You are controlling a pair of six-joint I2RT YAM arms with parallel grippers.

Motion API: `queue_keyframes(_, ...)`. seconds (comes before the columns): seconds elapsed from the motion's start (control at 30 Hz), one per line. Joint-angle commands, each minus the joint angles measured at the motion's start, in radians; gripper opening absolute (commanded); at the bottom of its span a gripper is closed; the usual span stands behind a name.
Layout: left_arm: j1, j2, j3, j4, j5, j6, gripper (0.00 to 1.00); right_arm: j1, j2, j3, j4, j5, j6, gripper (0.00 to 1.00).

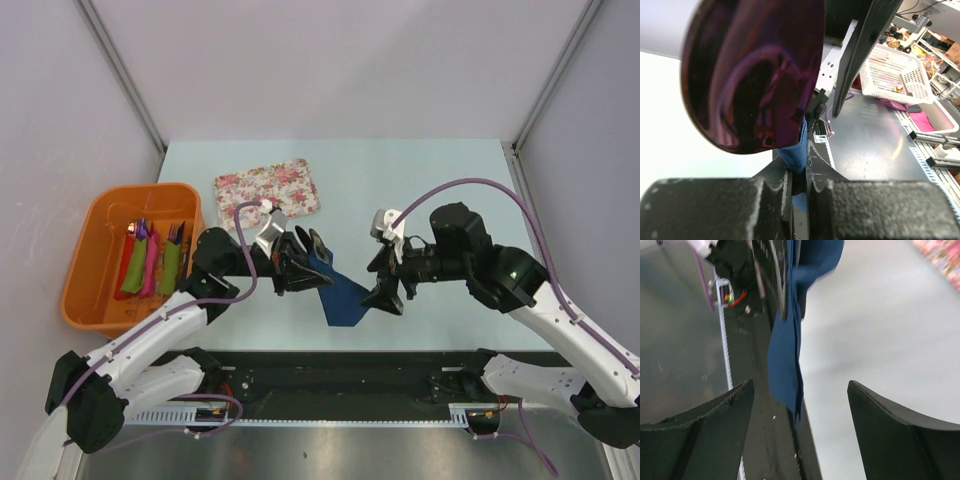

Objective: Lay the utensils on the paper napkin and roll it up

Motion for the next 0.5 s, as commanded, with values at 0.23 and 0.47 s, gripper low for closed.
queue_keyframes(0.23,0.007,-0.035,0.071,0.035,0.062,-0.002,0.0,-0.036,-0.009,-0.066,-0.046,-0.046,-0.091,0.23)
queue_keyframes(0.47,0.005,-0.025,0.078,0.15,0.064,-0.103,0.0,-0.063,0.103,-0.074,0.097,-0.01,-0.08,0.0)
